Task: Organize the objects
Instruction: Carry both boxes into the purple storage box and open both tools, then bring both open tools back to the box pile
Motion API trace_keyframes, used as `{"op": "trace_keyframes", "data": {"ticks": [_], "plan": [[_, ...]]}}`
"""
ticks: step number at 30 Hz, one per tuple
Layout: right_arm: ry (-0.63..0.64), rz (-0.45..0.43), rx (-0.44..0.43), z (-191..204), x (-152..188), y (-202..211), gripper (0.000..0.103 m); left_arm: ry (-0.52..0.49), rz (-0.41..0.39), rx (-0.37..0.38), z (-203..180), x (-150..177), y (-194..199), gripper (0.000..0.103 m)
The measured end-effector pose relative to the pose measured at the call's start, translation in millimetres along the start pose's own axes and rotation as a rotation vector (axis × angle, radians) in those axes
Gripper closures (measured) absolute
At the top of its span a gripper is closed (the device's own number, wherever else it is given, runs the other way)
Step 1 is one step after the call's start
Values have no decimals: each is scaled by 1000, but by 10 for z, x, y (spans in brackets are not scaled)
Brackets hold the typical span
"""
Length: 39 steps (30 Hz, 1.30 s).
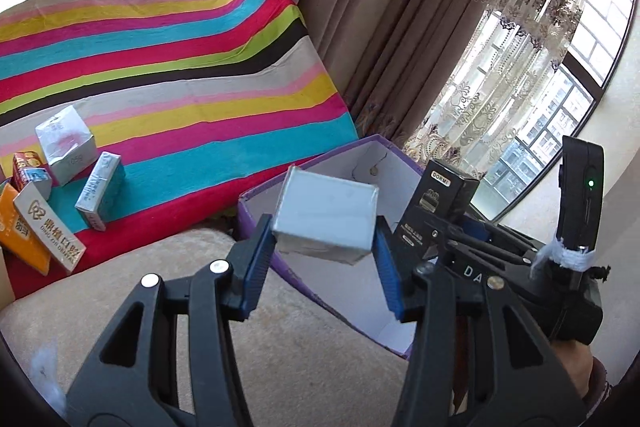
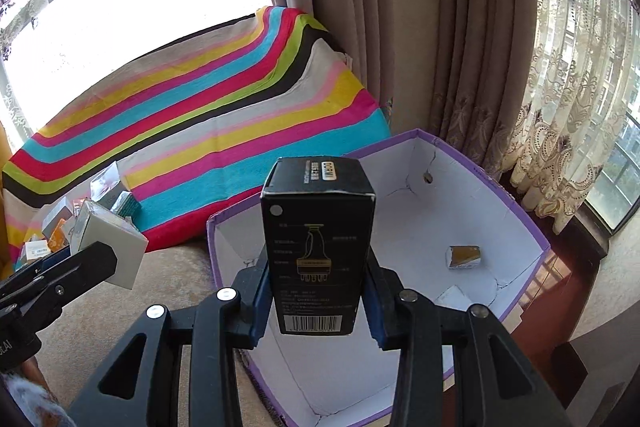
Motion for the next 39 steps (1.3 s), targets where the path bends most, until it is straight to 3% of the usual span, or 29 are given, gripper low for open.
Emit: {"op": "trace_keyframes", "data": {"ticks": [2, 3, 5, 7, 15, 21, 27, 32, 39], "plan": [[-7, -11, 40, -100, -29, 13, 60, 3, 19, 0, -39, -10, -117, 26], [-13, -14, 43, -128, -43, 16, 58, 7, 16, -6, -39, -18, -138, 24], [-25, -29, 43, -156, -60, 39, 41, 21, 15, -9, -9, -13, -104, 24], [-23, -37, 36, -147, -66, 60, 33, 40, 3, -33, 82, -18, -36, 24], [0, -18, -61, 247, -46, 45, 29, 118, -48, -173, 630, -66, 298, 24], [40, -6, -114, 601, -17, 63, 25, 161, -90, -221, 1026, -120, 685, 21], [79, 16, -159, 924, 40, 44, 24, 223, -144, -319, 1552, -128, 1189, 15], [99, 46, -188, 1145, 116, -20, 24, 281, -135, -448, 2026, 23, 1546, 15], [148, 79, -228, 1494, 211, -118, 24, 398, -120, -511, 2473, 314, 1965, 15]]}}
Point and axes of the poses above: each gripper's, at about its wrist camera, not at the fingertips, and y roughly against the way its jaws point, z to its left, x to its underside, the point moved 9 cm from there along -y, roughly the way its jaws point, and after that the axes turned 12 degrees about -z, right-handed, at the moved point
